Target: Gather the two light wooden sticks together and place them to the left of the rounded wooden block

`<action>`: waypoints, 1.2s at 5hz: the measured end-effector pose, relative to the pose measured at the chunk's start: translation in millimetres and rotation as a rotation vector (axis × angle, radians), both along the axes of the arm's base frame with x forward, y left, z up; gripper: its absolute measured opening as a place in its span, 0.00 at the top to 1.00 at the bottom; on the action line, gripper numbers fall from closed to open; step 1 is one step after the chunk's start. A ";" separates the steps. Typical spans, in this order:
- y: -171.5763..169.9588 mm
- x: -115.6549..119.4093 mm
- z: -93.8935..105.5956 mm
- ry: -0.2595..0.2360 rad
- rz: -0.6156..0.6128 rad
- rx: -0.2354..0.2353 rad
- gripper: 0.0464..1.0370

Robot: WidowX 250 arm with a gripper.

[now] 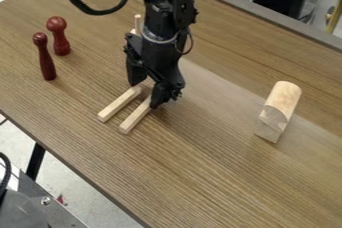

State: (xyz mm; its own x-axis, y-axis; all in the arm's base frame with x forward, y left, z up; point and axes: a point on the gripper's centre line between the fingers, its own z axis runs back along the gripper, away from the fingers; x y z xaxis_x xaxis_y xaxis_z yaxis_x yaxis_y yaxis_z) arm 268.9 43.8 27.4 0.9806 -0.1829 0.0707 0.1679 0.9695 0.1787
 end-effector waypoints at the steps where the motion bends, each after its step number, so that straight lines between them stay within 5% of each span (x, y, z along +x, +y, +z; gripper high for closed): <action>1: 2.0 1.6 -0.3 0.002 0.003 0.002 0.68; 2: 3.0 2.0 0.0 0.003 0.005 0.005 0.88; 3: 3.4 2.3 0.4 0.003 0.012 0.001 0.98; 4: 3.6 1.8 0.3 0.008 0.022 -0.009 0.97; 5: 7.2 -2.0 0.4 0.027 0.070 -0.040 0.84; 6: 15.0 -10.3 3.6 0.054 0.095 -0.099 0.56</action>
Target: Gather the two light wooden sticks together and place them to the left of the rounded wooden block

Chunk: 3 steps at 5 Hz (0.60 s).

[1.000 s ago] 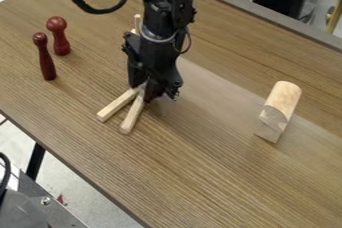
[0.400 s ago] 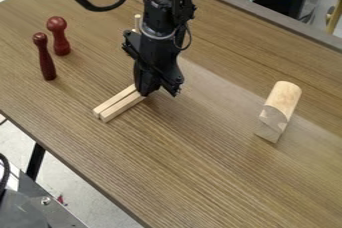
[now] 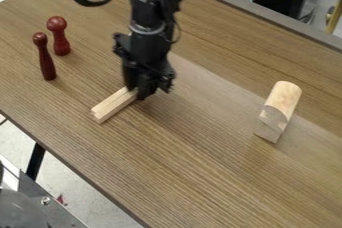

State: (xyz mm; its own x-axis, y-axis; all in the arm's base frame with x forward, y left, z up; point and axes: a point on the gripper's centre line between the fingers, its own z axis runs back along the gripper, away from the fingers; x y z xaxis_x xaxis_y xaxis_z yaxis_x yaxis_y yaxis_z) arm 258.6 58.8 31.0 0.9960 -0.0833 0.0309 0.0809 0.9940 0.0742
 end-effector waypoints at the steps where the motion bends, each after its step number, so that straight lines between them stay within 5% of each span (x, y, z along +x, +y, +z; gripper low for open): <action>1: 6.1 -3.0 6.8 -0.001 0.033 -0.078 0.27; 2: 10.1 -7.6 13.0 -0.004 0.041 -0.122 0.04; 3: 11.8 -8.8 15.9 -0.018 0.022 -0.130 0.04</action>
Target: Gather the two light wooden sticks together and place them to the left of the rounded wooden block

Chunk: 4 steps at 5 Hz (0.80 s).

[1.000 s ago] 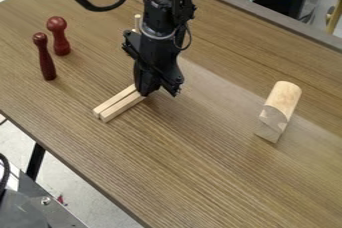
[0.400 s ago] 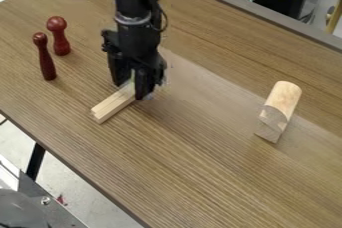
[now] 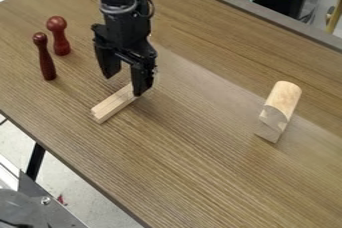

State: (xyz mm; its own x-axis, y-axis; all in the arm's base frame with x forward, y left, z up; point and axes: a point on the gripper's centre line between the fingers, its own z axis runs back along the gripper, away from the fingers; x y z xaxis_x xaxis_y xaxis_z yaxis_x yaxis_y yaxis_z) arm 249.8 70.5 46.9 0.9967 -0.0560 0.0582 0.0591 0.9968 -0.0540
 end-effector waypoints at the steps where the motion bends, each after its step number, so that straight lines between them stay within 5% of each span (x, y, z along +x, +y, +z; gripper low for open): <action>1: 4.2 -2.2 -5.8 -0.006 -0.026 0.037 0.04; 3: 4.0 -3.1 -28.6 0.029 -0.080 0.084 0.09; 4: 4.2 -2.0 -29.6 0.022 -0.065 0.088 0.37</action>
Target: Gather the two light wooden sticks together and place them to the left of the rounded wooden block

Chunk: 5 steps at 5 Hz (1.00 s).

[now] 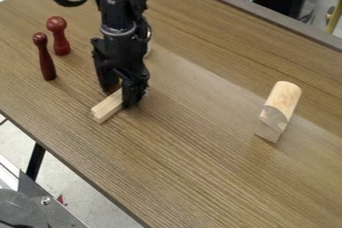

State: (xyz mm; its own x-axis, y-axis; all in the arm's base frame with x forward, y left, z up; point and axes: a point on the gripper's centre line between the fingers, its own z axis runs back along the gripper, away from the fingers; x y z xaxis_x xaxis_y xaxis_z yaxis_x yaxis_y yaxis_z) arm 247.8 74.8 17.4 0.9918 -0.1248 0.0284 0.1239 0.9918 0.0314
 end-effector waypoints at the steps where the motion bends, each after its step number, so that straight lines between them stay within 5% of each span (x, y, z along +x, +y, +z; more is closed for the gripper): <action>1: -1.4 0.7 0.5 -0.001 0.008 -0.008 0.65; 2: -6.8 0.0 2.9 0.018 0.031 -0.049 0.68; 4: -29.7 20.3 32.9 -0.024 0.099 -0.156 0.68; 5: -52.8 39.5 44.6 -0.062 0.116 -0.133 0.68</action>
State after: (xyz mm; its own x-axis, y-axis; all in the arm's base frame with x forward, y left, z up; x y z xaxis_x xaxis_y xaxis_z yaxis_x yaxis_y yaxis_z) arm 287.2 21.9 61.9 0.9951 -0.0009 0.0986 0.0104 0.9953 -0.0966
